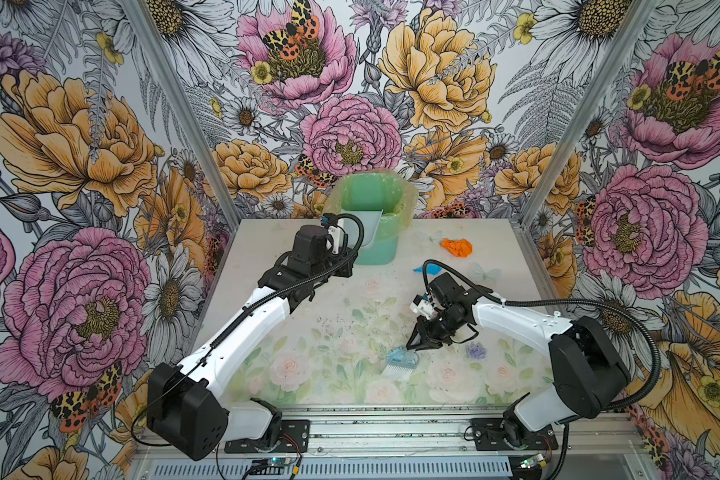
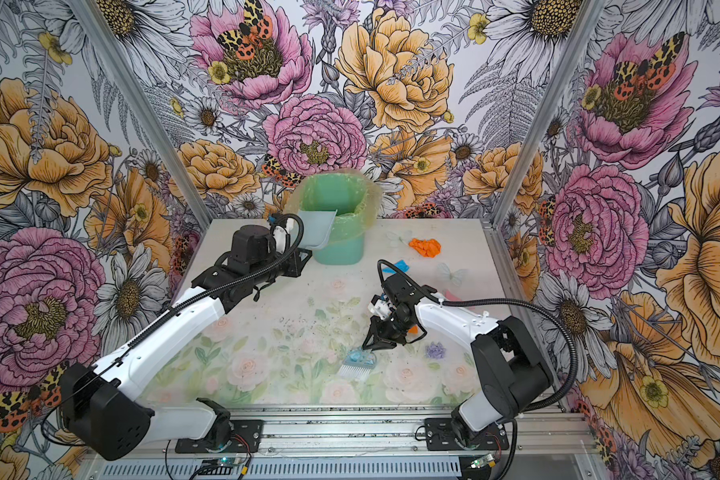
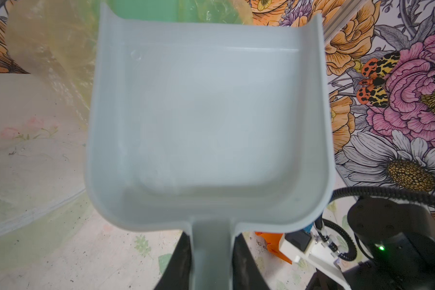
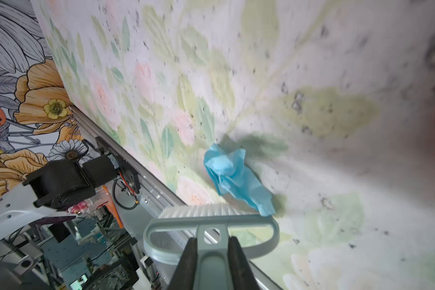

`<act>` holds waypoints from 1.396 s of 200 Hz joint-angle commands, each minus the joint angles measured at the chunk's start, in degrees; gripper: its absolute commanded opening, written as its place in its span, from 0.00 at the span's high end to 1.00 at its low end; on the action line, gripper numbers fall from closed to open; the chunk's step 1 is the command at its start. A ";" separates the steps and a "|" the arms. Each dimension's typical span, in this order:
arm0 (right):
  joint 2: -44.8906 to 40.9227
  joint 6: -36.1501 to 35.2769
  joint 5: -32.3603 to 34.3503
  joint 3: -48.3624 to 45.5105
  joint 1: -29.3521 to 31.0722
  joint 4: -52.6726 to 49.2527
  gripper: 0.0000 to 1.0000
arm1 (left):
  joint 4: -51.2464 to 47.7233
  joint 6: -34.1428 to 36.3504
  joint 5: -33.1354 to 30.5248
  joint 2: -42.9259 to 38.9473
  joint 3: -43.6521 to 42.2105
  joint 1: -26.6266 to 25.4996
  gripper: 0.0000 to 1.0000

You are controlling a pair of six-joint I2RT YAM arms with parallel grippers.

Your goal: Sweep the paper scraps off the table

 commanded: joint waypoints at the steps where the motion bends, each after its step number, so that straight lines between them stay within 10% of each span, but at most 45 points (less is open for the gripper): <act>1: 2.56 -4.32 9.31 6.80 -1.10 0.92 1.00 | -0.99 1.91 -2.23 -2.42 -0.99 -0.30 1.00; 75: 6.10 -8.86 17.89 18.23 -4.27 1.01 1.00 | -8.02 1.51 -5.74 -5.06 -6.16 -2.59 1.00; 219: -7.12 -7.99 31.40 11.71 -7.24 8.33 1.00 | -21.20 -0.87 -12.51 -3.52 -11.49 -14.08 1.00; 279: -4.38 -14.08 17.19 11.59 -7.48 8.55 1.00 | -27.40 -5.66 -18.15 -4.99 -12.41 -15.69 1.00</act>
